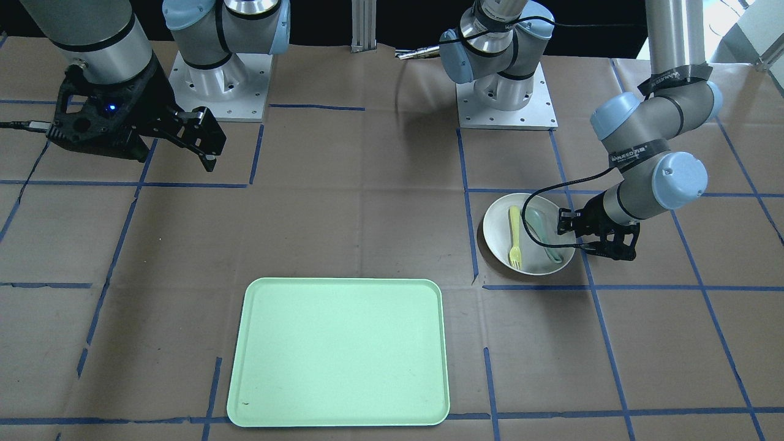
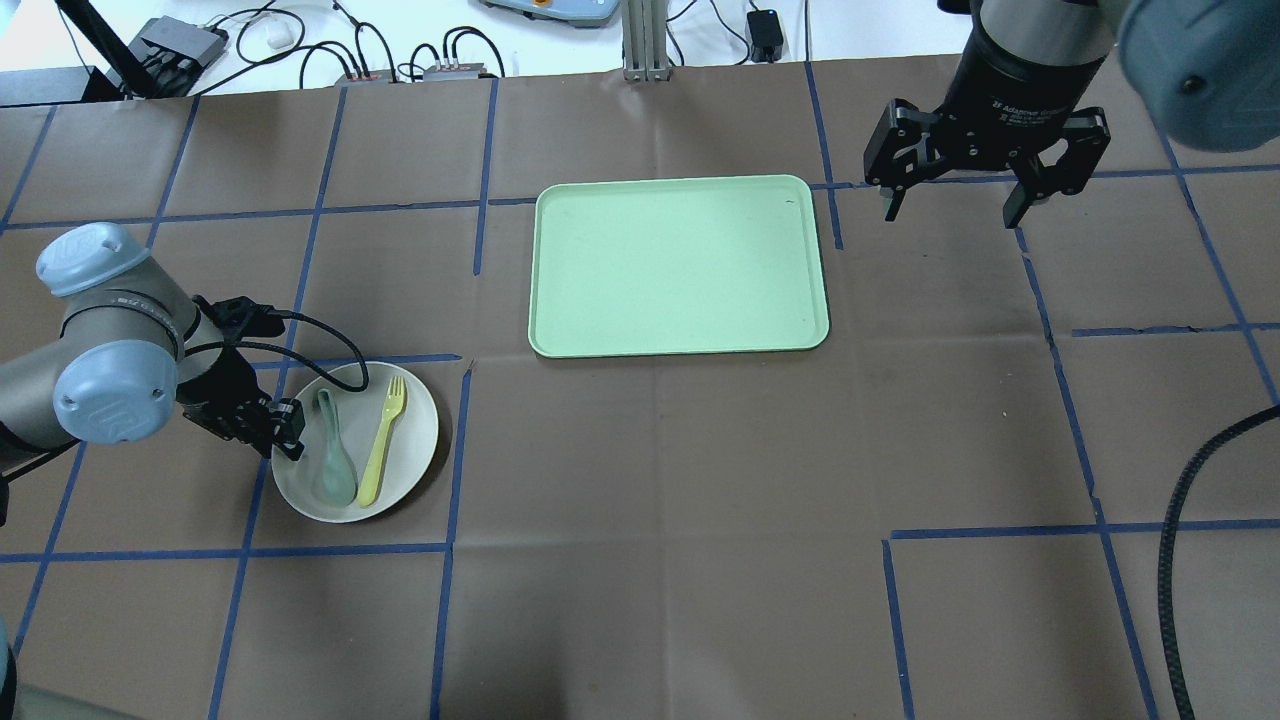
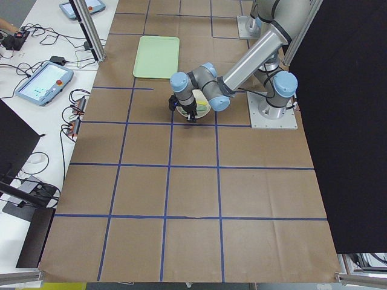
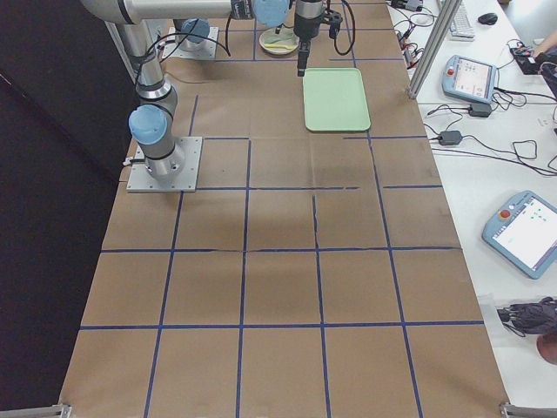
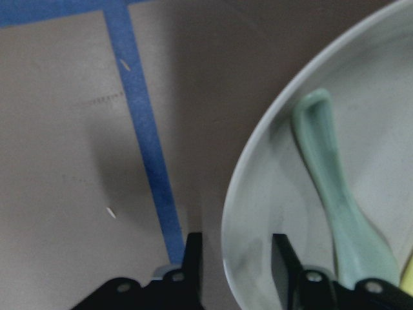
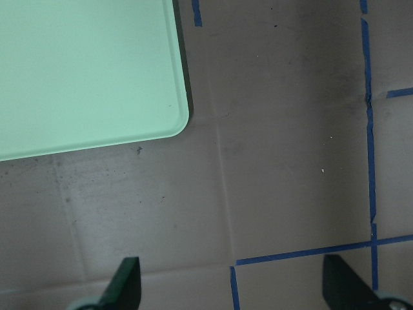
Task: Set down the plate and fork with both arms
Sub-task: 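Lower the left gripper onto the plate rim and grip it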
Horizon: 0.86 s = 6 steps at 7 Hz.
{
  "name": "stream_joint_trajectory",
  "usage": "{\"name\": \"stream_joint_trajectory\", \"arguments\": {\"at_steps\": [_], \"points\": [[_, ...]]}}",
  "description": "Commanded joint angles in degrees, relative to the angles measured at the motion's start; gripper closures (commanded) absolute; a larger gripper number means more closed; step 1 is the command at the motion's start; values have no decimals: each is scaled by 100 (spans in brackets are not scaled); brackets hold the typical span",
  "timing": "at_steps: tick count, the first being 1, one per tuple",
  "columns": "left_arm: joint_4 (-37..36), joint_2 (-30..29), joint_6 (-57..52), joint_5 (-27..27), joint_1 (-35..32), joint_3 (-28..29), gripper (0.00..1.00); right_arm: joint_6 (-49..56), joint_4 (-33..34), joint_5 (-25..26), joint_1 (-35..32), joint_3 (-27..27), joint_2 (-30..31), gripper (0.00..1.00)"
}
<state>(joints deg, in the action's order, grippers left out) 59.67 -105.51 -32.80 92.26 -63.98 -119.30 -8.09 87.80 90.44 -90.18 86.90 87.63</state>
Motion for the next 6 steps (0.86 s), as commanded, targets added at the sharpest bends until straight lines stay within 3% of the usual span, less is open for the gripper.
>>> {"name": "stream_joint_trajectory", "arguments": {"at_steps": [1,4,6], "points": [[9,-5,308,-7,0,3,100,0,0,0,0,3,0,0],[70,56,432,-358,201,38,100,0,0,0,0,3,9,0],[80,153,441,-910,246,12,100,0,0,-9,0,-6,0,0]]}}
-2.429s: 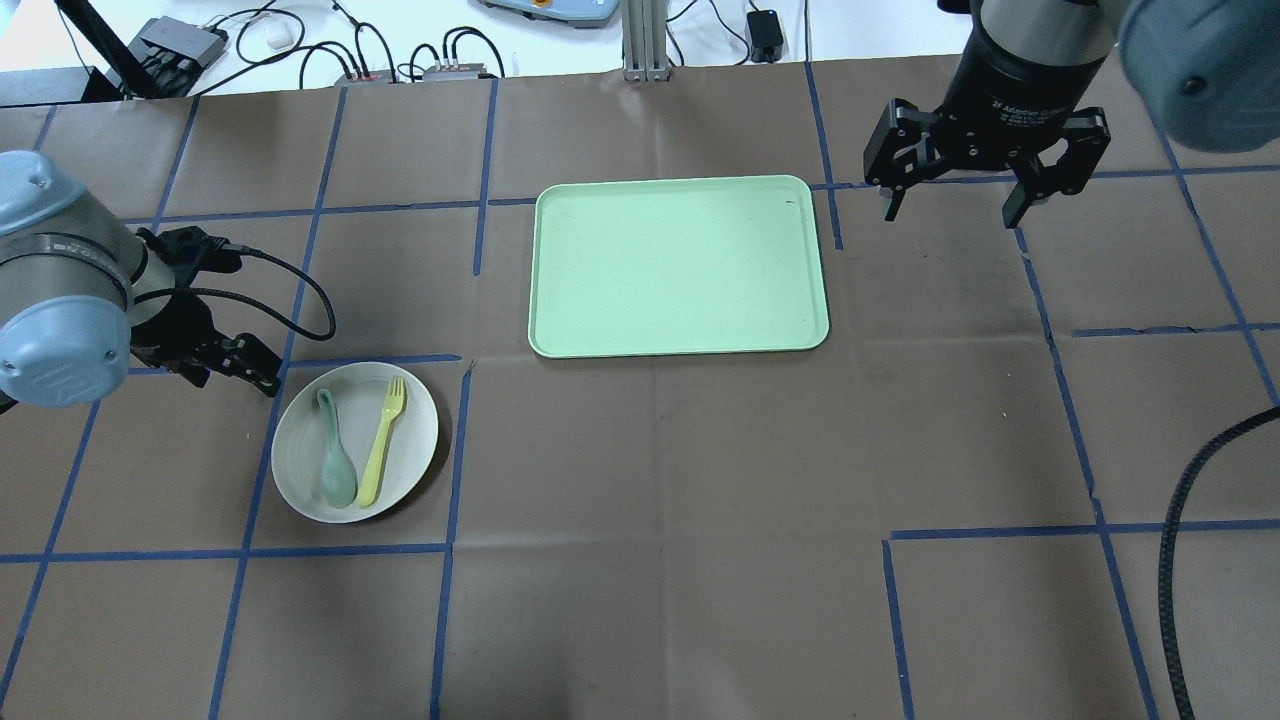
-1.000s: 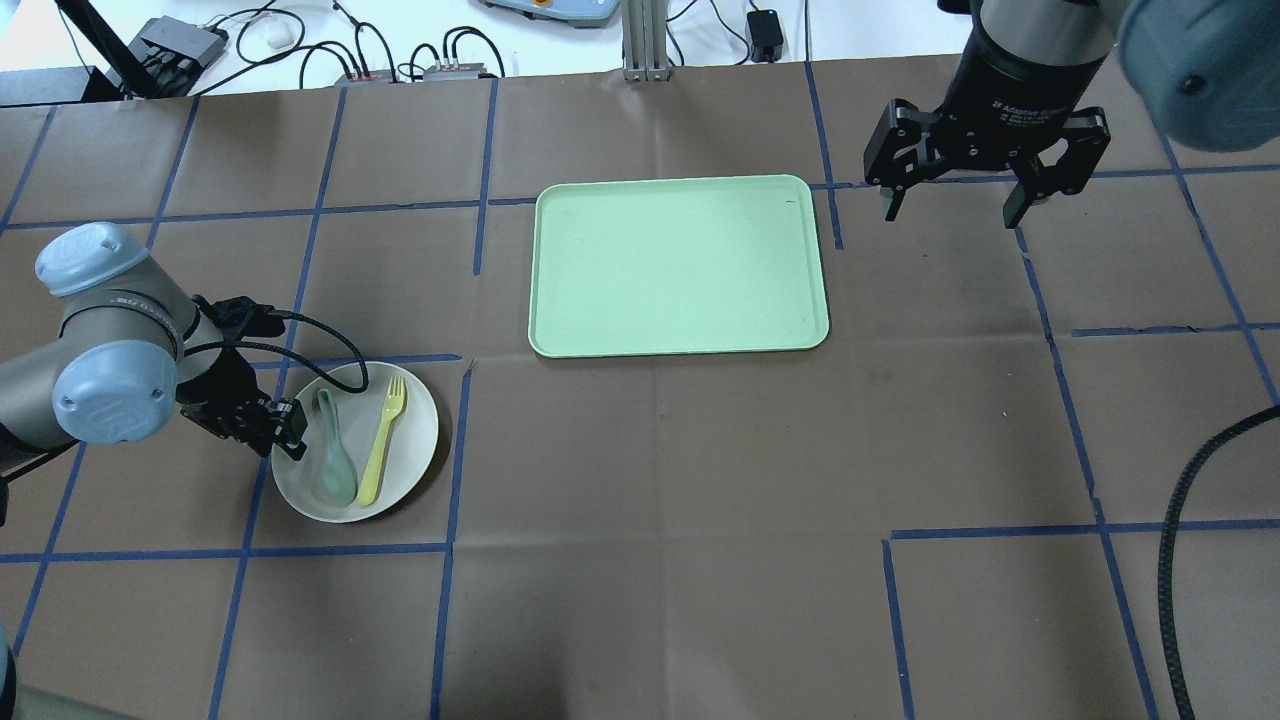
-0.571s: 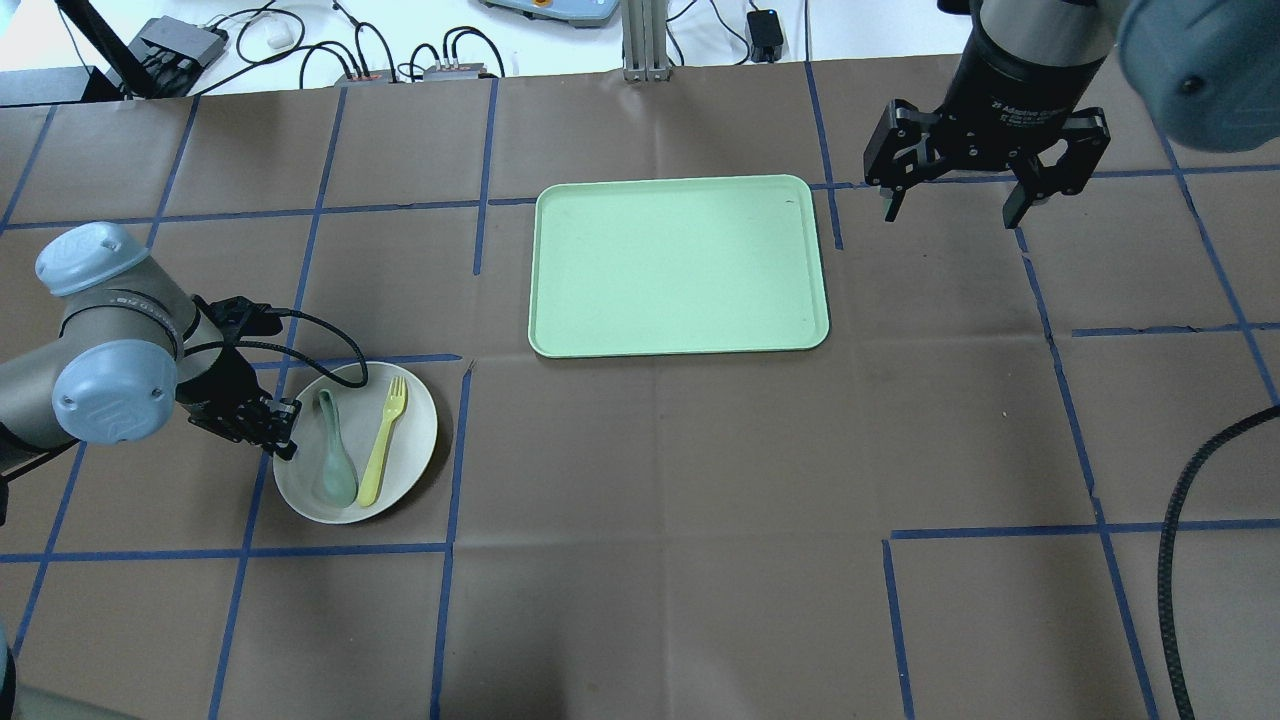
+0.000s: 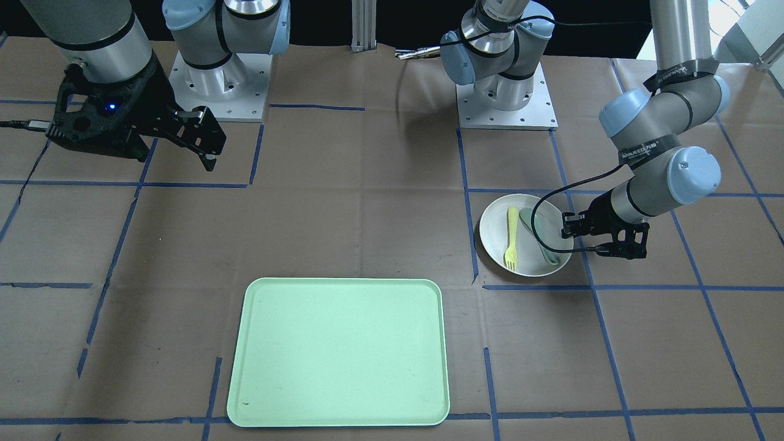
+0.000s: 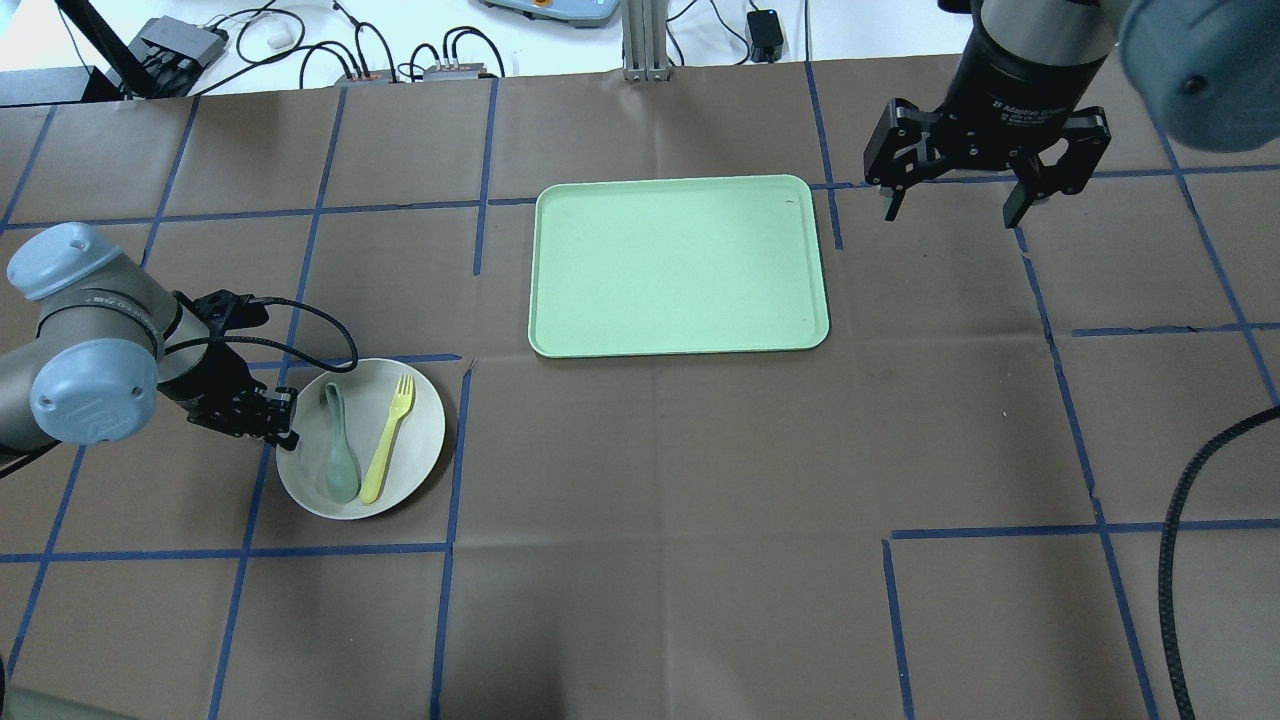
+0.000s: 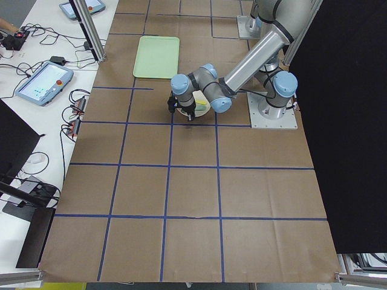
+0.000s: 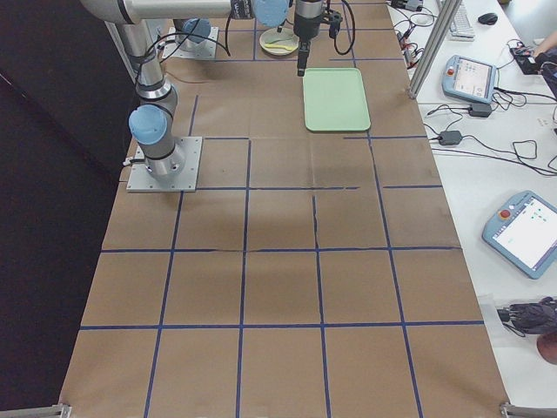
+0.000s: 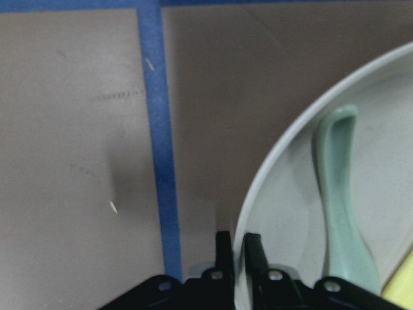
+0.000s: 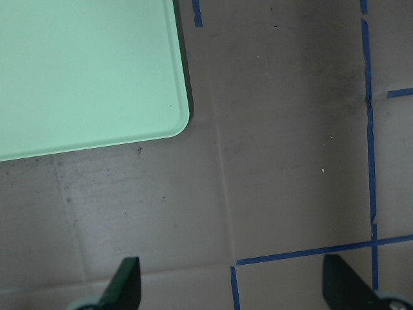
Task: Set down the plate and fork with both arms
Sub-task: 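Lower the left gripper onto the plate rim and grip it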
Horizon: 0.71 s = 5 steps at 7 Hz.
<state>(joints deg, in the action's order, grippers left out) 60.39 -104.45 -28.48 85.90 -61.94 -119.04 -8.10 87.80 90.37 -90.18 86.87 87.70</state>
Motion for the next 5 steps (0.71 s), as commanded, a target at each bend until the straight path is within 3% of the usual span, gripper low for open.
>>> {"name": "stream_joint_trajectory", "arguments": {"at_steps": [1,5], "points": [[8,65,9,-311,51,-14,100,1,-9,-2,0,-3,-7,0],[209,346,-8,-1161,278,-41,100,1,0,6,0,-3,-7,0]]}}
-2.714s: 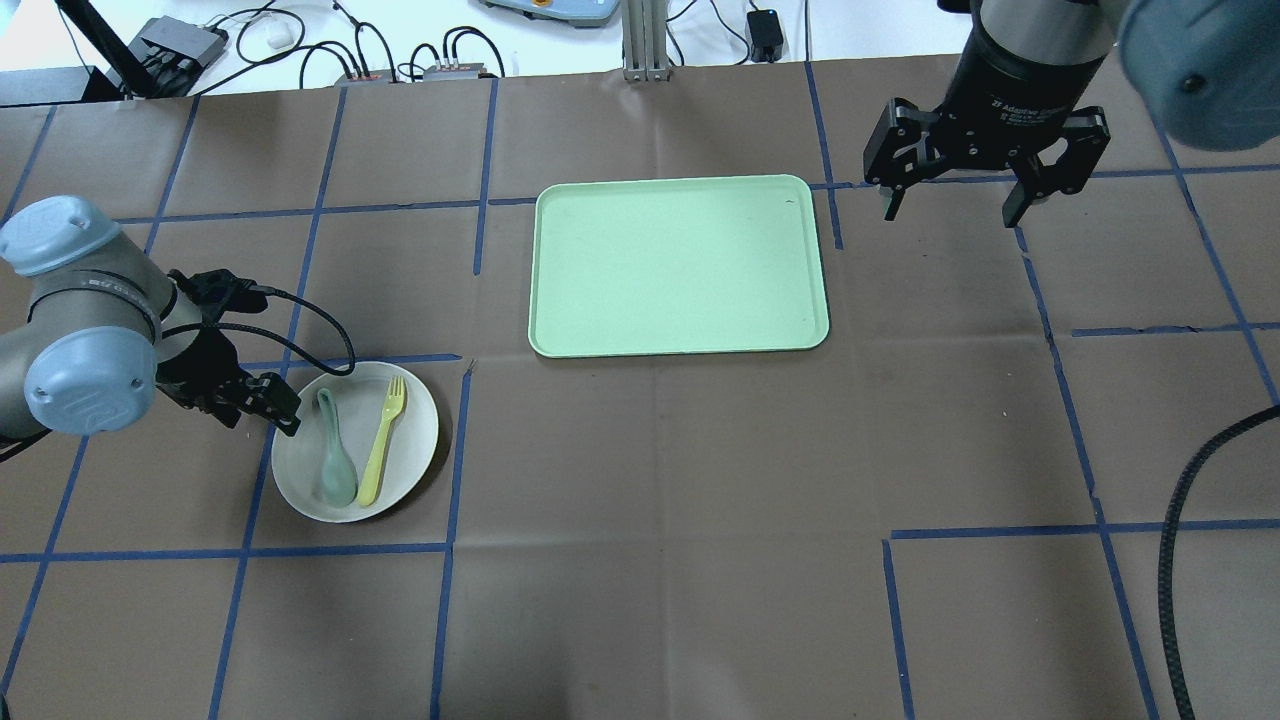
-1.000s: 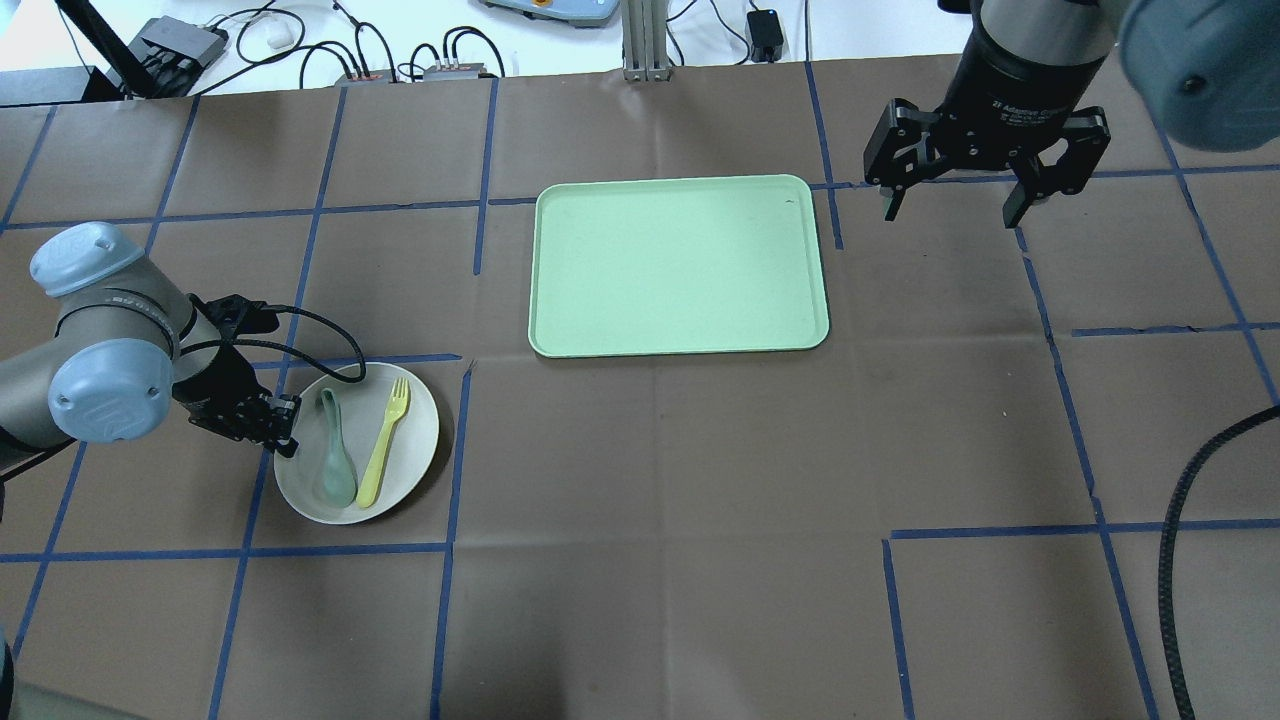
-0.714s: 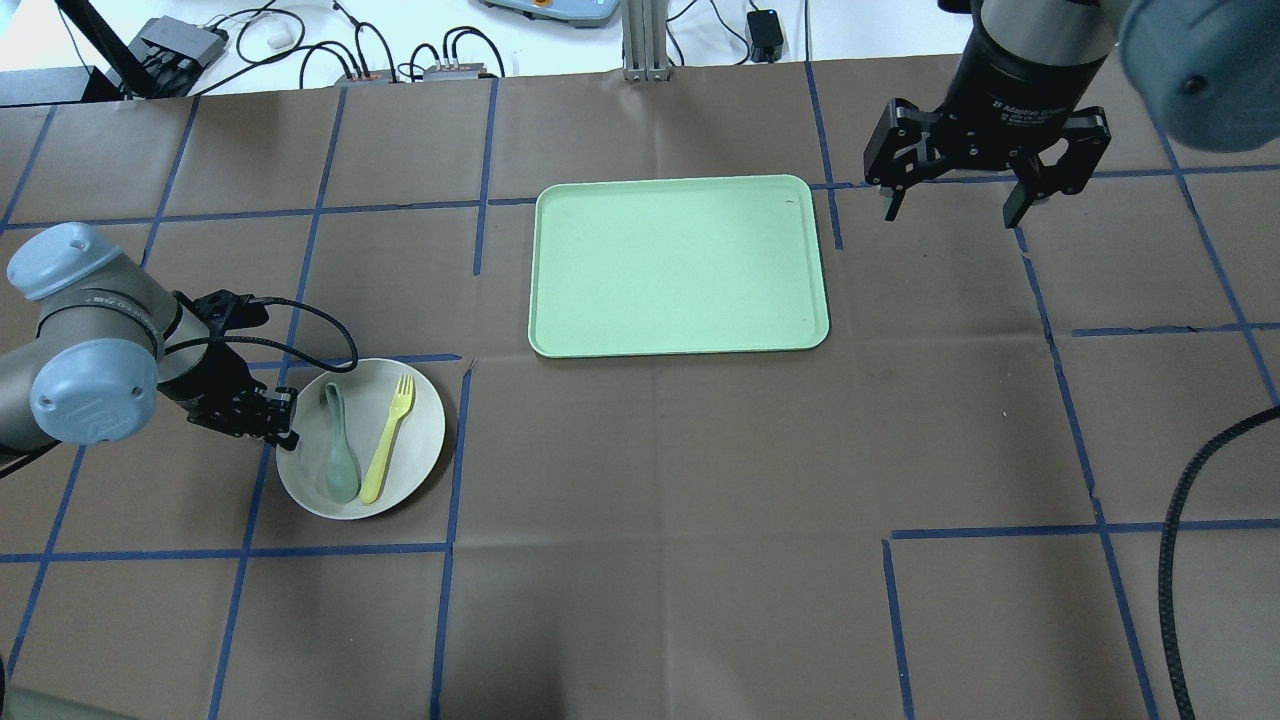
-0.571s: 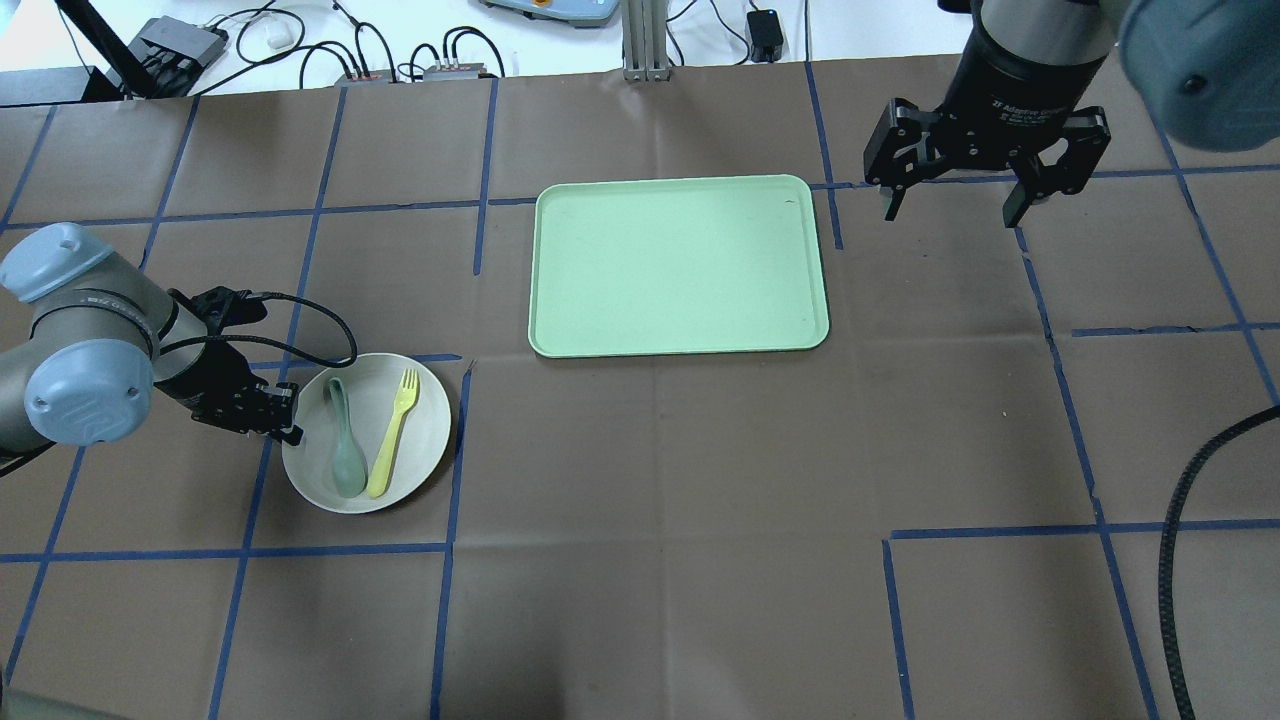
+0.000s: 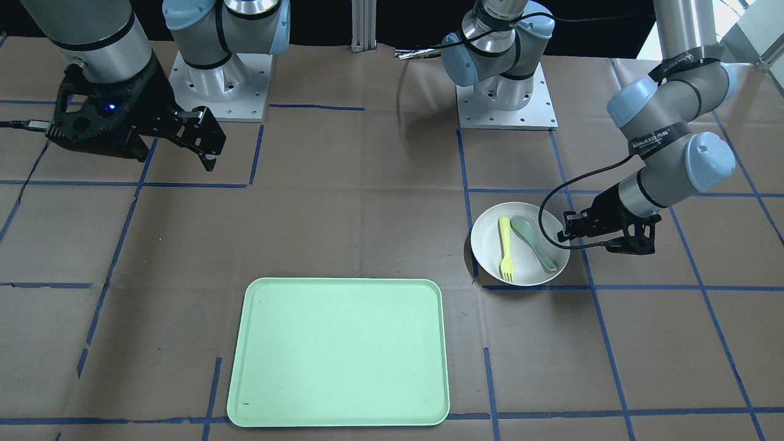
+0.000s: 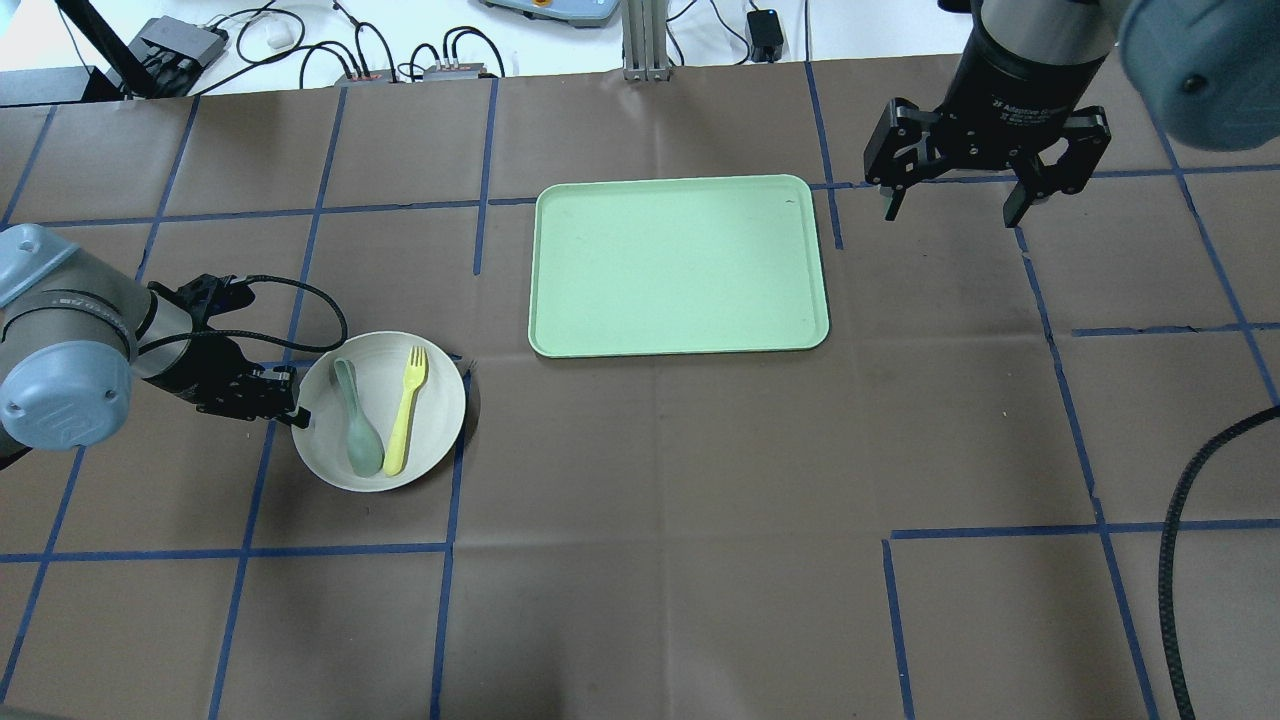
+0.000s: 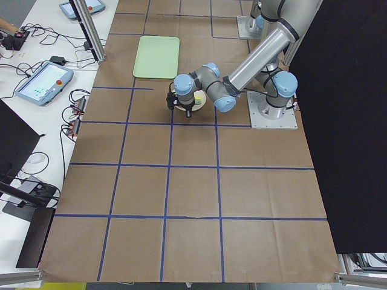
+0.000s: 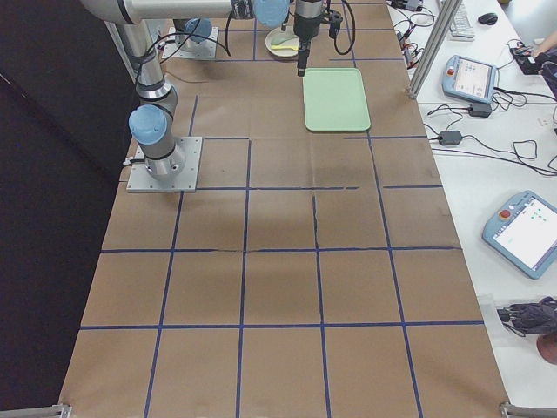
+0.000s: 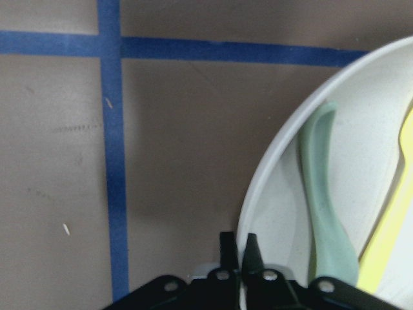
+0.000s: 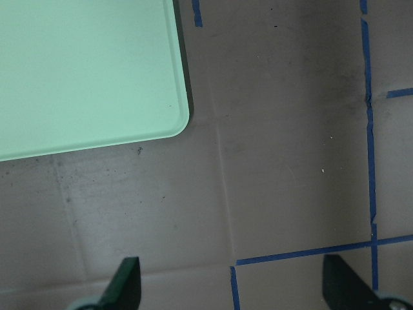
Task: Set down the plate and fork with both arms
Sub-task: 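Carry the plate with the left gripper onto the green tray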
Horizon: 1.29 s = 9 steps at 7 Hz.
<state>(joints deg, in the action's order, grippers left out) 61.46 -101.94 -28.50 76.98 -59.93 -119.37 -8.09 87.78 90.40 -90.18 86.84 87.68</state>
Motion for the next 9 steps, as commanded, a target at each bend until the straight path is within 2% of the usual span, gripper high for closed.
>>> {"name": "stream_joint_trajectory", "arguments": {"at_steps": [1,3,4,5,6,7,9], "points": [[294,174,-23,-567,121,-8,100,0,2,4,0,0,-5,0],[296,184,595,-850,-53,36,100,0,-6,4,0,0,-5,0],[191,114,948,-921,-358,71,100,0,2,4,0,0,-5,0],[-114,87,1857,-1227,-875,211,100,0,-6,-5,0,0,-5,0],[-248,-53,2858,-1256,-1533,604,100,0,-6,4,0,0,-5,0],[-240,-298,3390,-1256,-1966,1069,100,0,-6,4,0,9,-5,0],[-310,-1236,4112,-1195,-2555,2105,100,0,-6,4,0,9,-5,0]]}}
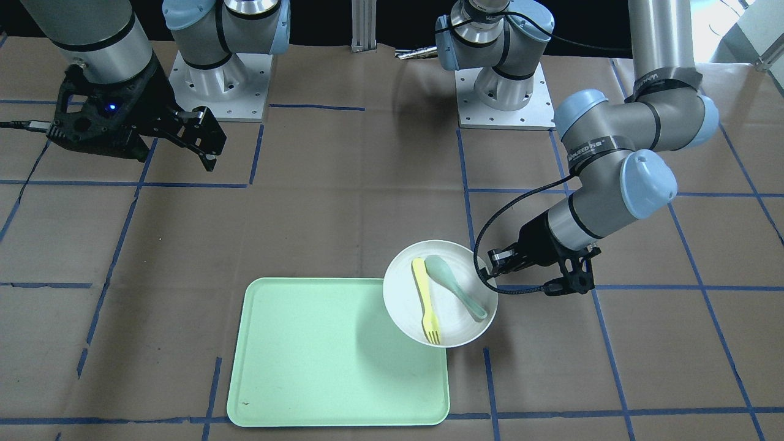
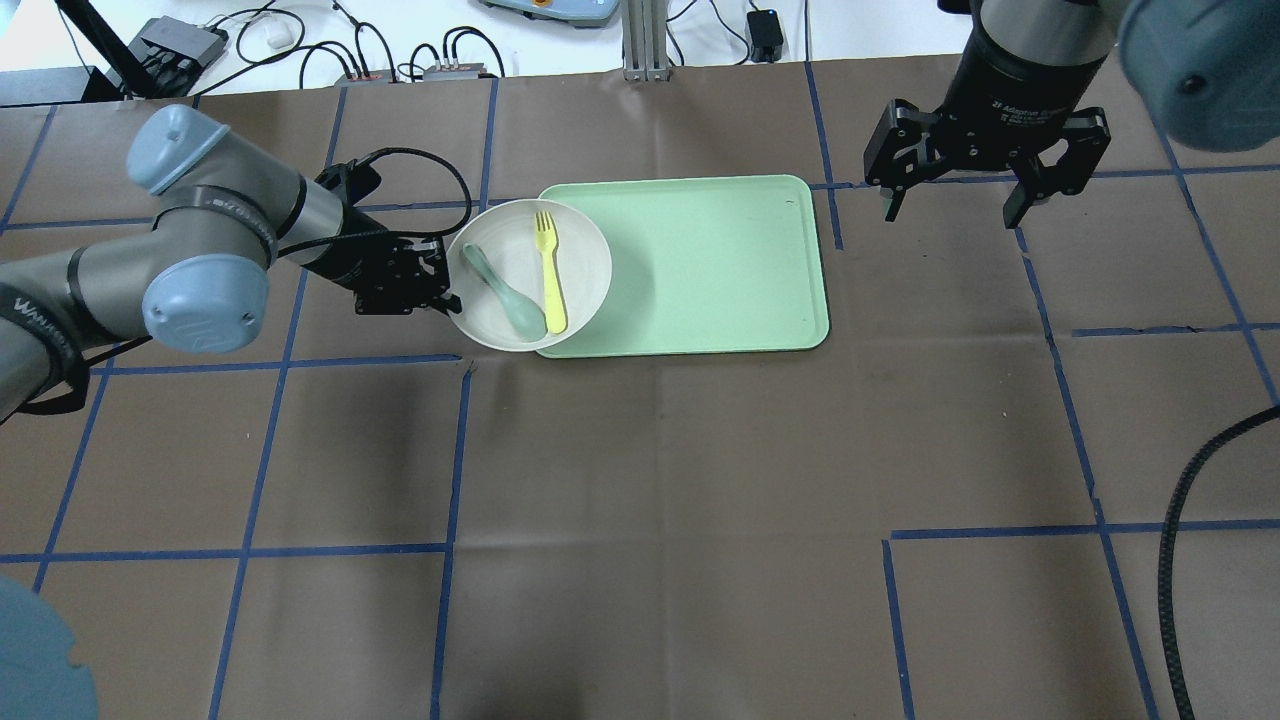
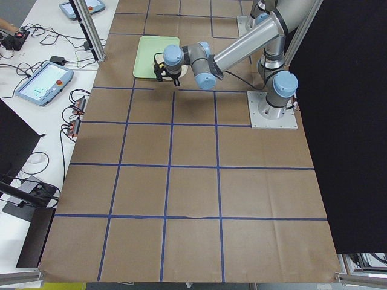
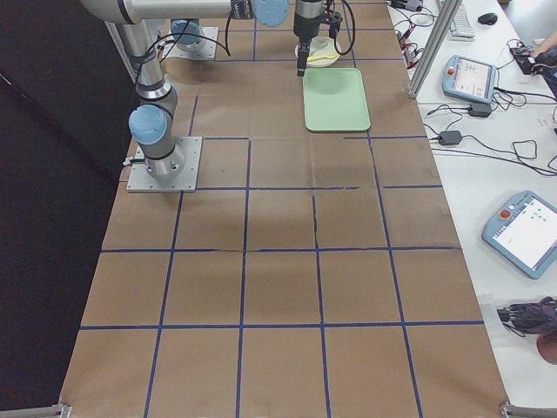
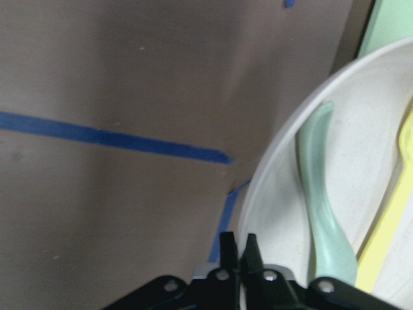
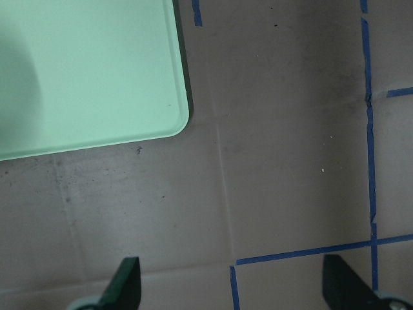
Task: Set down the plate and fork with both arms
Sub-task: 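Carry the plate with the left gripper onto the green tray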
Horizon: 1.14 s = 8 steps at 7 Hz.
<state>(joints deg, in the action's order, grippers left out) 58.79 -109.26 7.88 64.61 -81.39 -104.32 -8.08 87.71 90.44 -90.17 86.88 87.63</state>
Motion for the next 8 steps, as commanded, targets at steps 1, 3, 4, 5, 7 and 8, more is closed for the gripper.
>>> {"name": "stream_joint_trajectory", "arguments": {"at_steps": [1,3,4,5,7,8], "points": [[-52,-752,765,52,-682,875,100,0,0,0,0,5,0,0],[-892,-1261,1232,17,-896,1000,100,0,0,0,0,5,0,0],[-939,-1543,1303,34,-1018,1192,100,0,0,0,0,5,0,0],[-940,-1685,1591,51,-1254,1447,100,0,0,0,0,5,0,0],[-931,-1826,1673,200,-1458,1502,100,0,0,0,0,-4,0,0],[-914,-1818,1612,227,-1450,1554,88,0,0,0,0,5,0,0]]}}
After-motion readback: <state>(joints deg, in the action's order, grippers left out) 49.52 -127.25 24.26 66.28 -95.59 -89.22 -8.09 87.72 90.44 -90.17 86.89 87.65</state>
